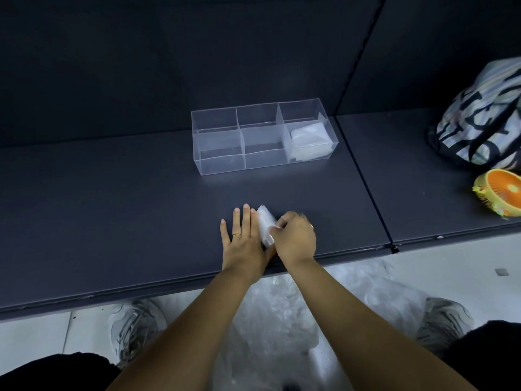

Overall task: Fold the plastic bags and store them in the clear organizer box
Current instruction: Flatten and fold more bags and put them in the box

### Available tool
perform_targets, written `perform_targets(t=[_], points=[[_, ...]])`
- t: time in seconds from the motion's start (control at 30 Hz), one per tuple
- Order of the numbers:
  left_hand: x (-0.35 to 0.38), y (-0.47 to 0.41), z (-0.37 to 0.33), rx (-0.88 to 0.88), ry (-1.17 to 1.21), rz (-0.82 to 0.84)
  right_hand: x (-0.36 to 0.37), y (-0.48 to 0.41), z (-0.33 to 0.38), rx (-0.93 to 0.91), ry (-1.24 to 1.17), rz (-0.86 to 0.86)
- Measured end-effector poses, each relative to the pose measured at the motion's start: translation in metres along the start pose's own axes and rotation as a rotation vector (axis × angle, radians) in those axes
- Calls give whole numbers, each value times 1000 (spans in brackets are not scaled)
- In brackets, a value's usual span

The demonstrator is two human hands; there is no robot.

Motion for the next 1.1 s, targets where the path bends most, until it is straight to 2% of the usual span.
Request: perform_targets(t=[0.07,0.17,0.27,0.3,0.37,0.5,0.63,0.7,0.73,0.8,0.83,0.9,0.97,1.03,1.1], points=[[0,3,0,25,48,38,1,-3,1,11,-176,89],[-17,4,8,85,456,81,-16,-7,13,-123,-416,185],[-46,0,17,112,1064,198,-44,-10,36,-367,-330,417],[-55,-2,16,134,1206,257,-52,-10,43,-419,-284,502],[-68,-11,10,193,1341,362,-68,-14,53,-460,-234,608],[-90,-33,-10,233,1512,403,-94,-41,57,-400,-319,580],[-113,-67,-15,117,1672,164,-111,-85,44,-258,-368,410],[-130,-81,-9,95,1555,-77,-126,-117,41,-206,-421,238],[-140,-85,-5,99,1398,-223,-134,-132,41,-177,-454,152],[-156,-85,-4,136,944,-485,-147,-161,44,-150,-392,14],[-158,-85,-9,161,713,-538,-150,-174,44,-127,-285,-27],[-141,-93,-18,184,384,-465,-151,-195,42,-64,-17,-95],[-123,-98,-21,193,181,-409,-151,-205,40,-7,200,-171],[-115,-100,-21,213,102,-409,-147,-208,41,4,346,-237],[-113,-102,-20,219,67,-395,-142,-207,42,-14,390,-287]])
Point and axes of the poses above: each hand's wrist, its own y-axis away from the middle knuckle, its own x-axis out of the palm, z = x × y, the point moved 7 cm from there along -y, towards the middle knuckle, and after that the axes turned 9 degrees about z, right-handed, at the moved point
